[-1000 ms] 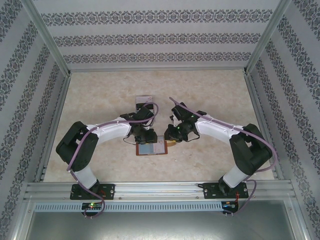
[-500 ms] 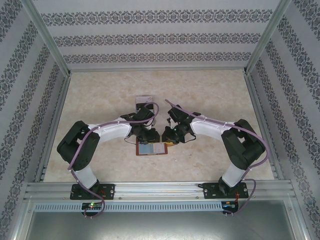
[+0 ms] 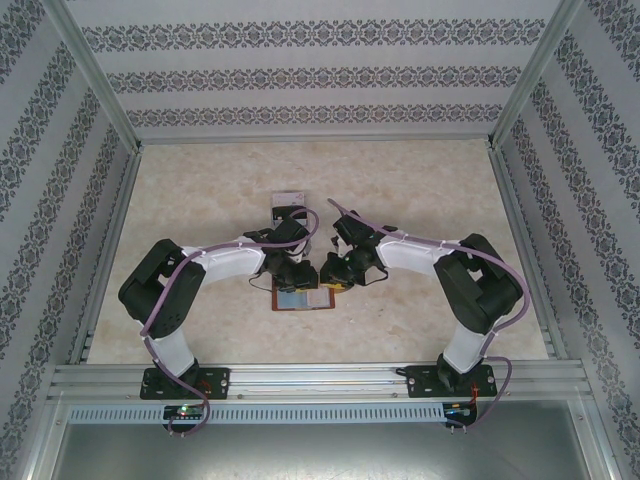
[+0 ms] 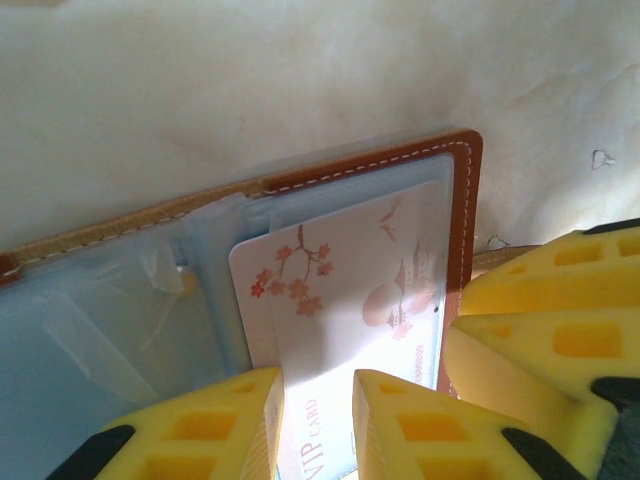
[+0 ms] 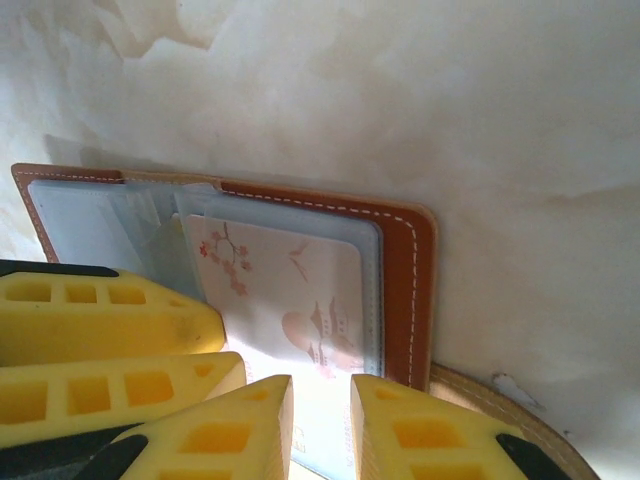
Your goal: Take the credit cards out of the card holder
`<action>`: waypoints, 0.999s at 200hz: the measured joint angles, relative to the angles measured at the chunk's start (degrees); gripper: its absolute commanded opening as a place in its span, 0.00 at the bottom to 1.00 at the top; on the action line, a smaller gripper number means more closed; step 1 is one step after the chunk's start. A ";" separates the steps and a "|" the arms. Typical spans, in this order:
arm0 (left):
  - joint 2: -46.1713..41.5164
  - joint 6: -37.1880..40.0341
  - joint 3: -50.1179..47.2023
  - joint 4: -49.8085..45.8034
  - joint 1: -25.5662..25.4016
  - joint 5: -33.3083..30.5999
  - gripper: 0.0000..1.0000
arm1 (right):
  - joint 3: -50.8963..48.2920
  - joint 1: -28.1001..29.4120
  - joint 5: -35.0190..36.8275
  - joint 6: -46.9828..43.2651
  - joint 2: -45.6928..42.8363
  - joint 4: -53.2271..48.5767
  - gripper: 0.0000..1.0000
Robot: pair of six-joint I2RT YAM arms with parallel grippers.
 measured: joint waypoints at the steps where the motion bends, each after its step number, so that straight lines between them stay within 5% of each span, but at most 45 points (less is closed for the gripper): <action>1: 0.00 0.00 0.00 0.00 0.00 0.00 0.26 | 0.00 0.00 0.00 0.00 0.04 0.02 0.23; 200: -3.48 3.23 0.59 -7.52 0.00 -7.54 0.32 | 0.31 0.35 0.74 0.09 1.31 -0.63 0.29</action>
